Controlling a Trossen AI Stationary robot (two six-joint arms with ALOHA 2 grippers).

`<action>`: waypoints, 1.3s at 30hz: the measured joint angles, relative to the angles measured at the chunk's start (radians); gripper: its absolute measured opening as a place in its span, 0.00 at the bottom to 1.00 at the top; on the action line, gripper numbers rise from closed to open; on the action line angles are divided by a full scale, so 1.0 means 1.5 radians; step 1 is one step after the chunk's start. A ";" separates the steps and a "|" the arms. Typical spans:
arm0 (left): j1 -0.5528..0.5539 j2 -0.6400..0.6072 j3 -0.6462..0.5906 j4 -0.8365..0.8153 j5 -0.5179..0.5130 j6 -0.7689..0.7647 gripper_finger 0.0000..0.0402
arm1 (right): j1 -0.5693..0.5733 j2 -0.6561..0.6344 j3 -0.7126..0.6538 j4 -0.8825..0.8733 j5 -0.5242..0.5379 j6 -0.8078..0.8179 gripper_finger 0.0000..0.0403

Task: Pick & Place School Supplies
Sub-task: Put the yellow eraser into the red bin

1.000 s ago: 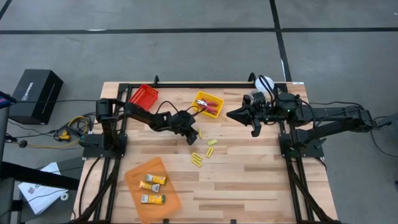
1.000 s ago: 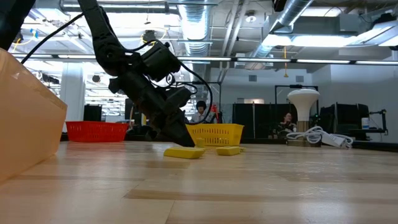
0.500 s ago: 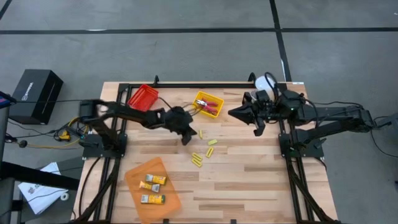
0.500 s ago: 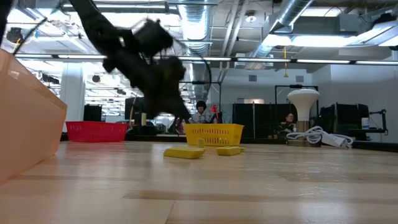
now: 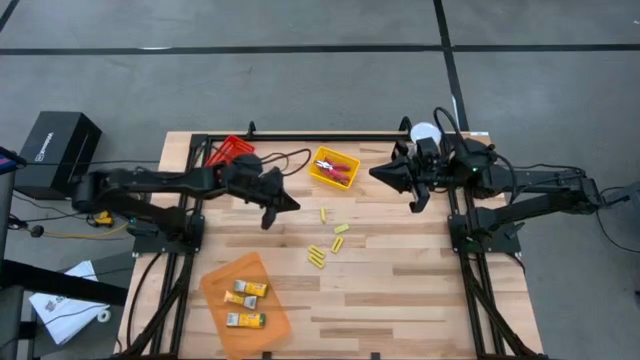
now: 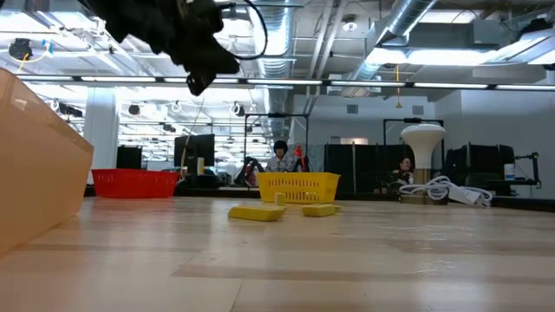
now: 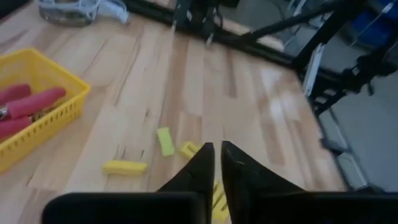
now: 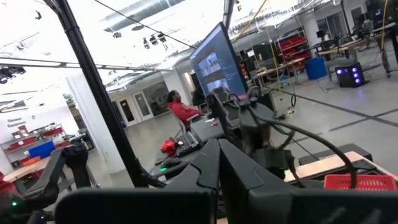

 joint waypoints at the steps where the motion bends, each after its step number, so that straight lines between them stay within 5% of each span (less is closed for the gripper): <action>1: 0.000 -0.008 0.000 0.003 0.002 -0.003 0.08 | 0.000 0.000 0.000 0.002 0.001 0.000 0.00; 15: 0.000 -0.027 0.001 0.047 -0.047 -0.020 0.31 | 0.000 0.000 0.000 0.047 0.036 0.002 0.00; 30: 0.001 -0.028 0.001 0.062 -0.085 -0.018 0.30 | -0.005 0.067 0.000 0.114 0.037 0.039 0.00; 39: 0.002 0.015 0.003 0.042 0.032 0.027 0.29 | -0.030 0.096 0.000 0.153 -0.004 0.044 0.00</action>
